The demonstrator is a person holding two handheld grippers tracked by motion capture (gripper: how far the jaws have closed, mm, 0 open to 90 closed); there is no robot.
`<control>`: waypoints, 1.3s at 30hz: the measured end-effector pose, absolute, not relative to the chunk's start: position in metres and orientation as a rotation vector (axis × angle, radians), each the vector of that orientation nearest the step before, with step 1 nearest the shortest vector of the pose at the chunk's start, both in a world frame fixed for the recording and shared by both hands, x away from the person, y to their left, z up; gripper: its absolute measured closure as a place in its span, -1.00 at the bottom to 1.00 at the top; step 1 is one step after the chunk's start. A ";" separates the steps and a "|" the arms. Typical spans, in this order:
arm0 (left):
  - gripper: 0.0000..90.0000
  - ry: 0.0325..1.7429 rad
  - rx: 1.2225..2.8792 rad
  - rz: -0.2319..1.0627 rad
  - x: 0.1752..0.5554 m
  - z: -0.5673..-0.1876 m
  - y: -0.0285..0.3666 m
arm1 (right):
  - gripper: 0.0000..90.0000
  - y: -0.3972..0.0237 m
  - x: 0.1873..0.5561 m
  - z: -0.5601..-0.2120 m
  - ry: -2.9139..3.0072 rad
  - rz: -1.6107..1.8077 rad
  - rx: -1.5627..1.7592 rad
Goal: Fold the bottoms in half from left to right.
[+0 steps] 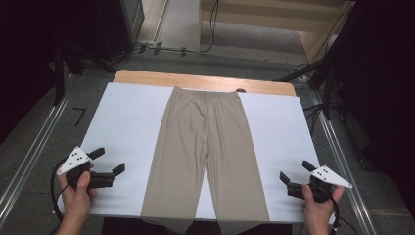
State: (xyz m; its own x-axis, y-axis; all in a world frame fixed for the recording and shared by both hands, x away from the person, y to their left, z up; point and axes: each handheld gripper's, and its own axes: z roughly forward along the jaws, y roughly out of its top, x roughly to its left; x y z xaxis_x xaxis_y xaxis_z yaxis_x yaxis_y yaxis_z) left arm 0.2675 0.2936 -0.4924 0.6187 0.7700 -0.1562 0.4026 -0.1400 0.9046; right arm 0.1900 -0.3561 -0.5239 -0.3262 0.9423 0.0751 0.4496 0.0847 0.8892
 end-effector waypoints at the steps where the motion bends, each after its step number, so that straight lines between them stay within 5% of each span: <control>1: -1.00 0.957 1.760 0.427 0.269 -0.490 0.293 | -1.00 -0.355 0.190 -0.524 1.834 1.187 1.371; 14: -1.00 0.843 1.771 0.408 0.300 -0.448 0.241 | -1.00 -0.342 0.187 -0.510 1.831 1.254 1.311; 39: -1.00 0.988 1.884 0.273 0.485 -0.462 0.165 | -1.00 -0.305 0.173 -0.485 1.899 1.366 1.161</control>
